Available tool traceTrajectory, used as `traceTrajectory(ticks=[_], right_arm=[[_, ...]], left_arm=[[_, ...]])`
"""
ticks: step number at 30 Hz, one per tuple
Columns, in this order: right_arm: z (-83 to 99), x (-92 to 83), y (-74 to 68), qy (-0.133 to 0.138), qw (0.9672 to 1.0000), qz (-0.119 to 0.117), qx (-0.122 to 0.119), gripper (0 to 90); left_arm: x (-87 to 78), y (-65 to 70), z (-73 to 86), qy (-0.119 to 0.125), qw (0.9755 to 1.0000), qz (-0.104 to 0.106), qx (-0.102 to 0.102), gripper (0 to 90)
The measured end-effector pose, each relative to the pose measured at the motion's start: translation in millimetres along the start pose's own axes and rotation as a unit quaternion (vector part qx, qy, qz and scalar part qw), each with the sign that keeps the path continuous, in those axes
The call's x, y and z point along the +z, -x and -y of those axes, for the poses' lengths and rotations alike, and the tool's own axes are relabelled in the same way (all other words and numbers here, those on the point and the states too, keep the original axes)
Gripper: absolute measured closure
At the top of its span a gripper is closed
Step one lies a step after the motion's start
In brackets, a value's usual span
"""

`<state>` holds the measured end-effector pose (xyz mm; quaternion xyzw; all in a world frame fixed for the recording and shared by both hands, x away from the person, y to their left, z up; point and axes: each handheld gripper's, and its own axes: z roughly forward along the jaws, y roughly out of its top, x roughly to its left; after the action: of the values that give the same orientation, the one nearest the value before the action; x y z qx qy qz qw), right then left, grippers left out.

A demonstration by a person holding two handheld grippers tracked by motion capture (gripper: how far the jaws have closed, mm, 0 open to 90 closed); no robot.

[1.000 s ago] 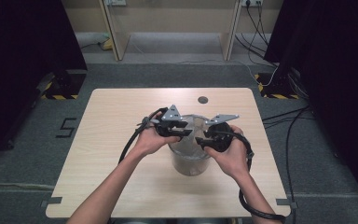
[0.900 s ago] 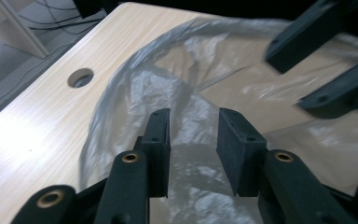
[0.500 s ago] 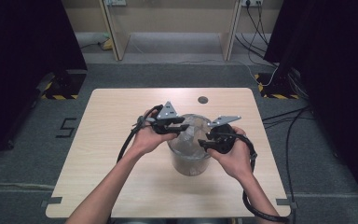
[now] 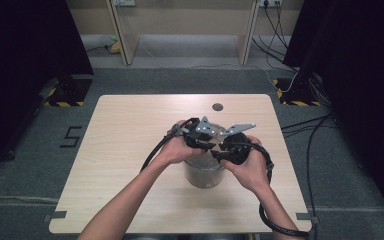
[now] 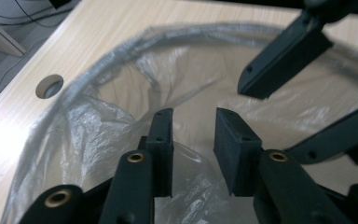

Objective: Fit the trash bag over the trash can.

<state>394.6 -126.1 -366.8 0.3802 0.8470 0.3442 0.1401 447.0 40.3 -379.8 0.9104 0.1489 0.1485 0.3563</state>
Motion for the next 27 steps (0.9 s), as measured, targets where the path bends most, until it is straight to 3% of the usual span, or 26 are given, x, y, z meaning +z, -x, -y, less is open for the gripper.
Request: traceTrajectory(ticks=[2, 4, 12, 17, 22, 27], right_arm=[[0.9, -0.1, 0.4, 0.000, 1.0000, 0.001, 0.001, 58.5], [1.9, 0.0, 1.4, -0.004, 1.0000, 0.002, 0.002, 58.5], [4.5, 0.8, 3.4, -0.008, 1.0000, 0.002, 0.004, 58.3], [5.3, 1.1, 3.9, -0.011, 0.9999, 0.002, 0.007, 58.3], [5.6, 0.7, 4.1, -0.010, 0.9999, 0.002, 0.006, 58.3], [5.1, 0.8, 4.0, -0.012, 0.9999, 0.002, 0.006, 57.9]], left_arm=[[-0.1, 0.6, 0.1, -0.022, 0.9996, -0.014, 0.011, 72.0], [-2.6, -0.8, 0.8, -0.036, 0.9990, -0.025, 0.008, 74.7], [-18.1, -7.6, 7.8, -0.069, 0.9963, -0.052, -0.001, 79.9], [-24.6, -10.2, 11.3, -0.070, 0.9958, -0.059, -0.006, 79.6], [-30.0, -14.9, 16.0, -0.052, 0.9964, -0.062, -0.026, 79.0], [-32.5, -18.0, 19.4, -0.042, 0.9971, -0.052, -0.036, 77.6]])
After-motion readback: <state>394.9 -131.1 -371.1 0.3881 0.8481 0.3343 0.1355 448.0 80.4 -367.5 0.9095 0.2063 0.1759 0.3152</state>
